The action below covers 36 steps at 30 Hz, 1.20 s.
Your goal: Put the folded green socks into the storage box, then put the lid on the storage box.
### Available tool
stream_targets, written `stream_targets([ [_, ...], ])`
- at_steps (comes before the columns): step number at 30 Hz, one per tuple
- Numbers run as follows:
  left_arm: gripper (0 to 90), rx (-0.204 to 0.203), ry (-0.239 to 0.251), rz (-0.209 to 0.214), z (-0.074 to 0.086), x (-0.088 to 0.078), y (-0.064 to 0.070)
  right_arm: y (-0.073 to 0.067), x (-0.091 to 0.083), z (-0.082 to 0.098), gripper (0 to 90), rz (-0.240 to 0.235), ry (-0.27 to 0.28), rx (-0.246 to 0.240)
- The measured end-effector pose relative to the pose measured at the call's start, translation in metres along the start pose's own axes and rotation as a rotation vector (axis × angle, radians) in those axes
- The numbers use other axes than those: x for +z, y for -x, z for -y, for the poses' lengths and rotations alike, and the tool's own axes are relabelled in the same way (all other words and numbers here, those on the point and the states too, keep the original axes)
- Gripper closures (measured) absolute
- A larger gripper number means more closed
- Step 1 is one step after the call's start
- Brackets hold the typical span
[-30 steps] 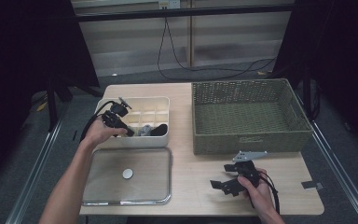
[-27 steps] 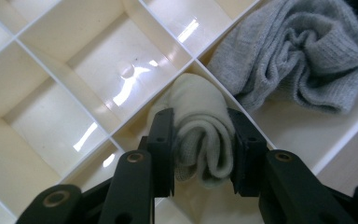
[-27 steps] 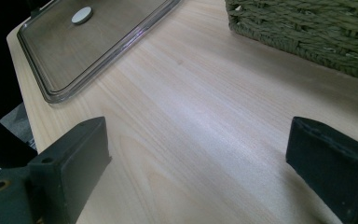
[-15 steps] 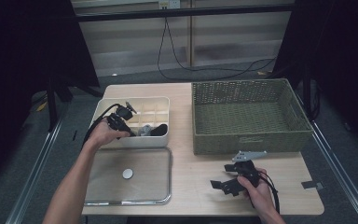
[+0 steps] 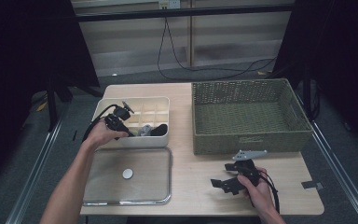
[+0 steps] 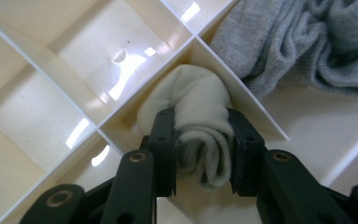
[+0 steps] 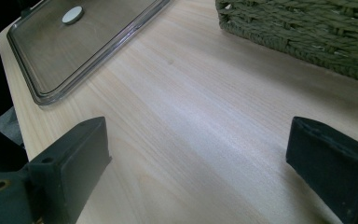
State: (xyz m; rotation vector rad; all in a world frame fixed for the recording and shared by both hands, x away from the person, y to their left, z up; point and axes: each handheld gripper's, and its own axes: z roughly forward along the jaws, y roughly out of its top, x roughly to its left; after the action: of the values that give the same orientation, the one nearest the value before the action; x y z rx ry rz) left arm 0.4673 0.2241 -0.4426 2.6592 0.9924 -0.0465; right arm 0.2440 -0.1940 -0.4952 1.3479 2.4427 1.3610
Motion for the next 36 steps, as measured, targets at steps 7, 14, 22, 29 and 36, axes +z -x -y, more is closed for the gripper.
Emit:
stream_targets([
  [7,56.5,-0.032,0.102,0.036,0.011,-0.013,-0.004,-0.001,-0.003,0.002,5.5,0.002,0.008,0.004],
  [14,38.3,-0.077,0.21,0.034,0.019,-0.029,-0.006,-0.001,-0.004,0.001,5.4,0.009,0.015,0.014],
  [22,29.4,-0.101,0.349,0.059,0.036,-0.045,-0.009,-0.001,-0.005,0.001,4.7,0.007,0.02,0.007],
  [29,25.3,-0.099,0.421,0.054,0.053,-0.058,-0.005,0.0,-0.003,-0.002,4.3,0.035,0.025,0.017],
  [36,25.6,-0.094,0.465,0.042,0.069,-0.067,0.002,-0.002,-0.003,-0.003,4.6,0.017,0.034,0.002],
])
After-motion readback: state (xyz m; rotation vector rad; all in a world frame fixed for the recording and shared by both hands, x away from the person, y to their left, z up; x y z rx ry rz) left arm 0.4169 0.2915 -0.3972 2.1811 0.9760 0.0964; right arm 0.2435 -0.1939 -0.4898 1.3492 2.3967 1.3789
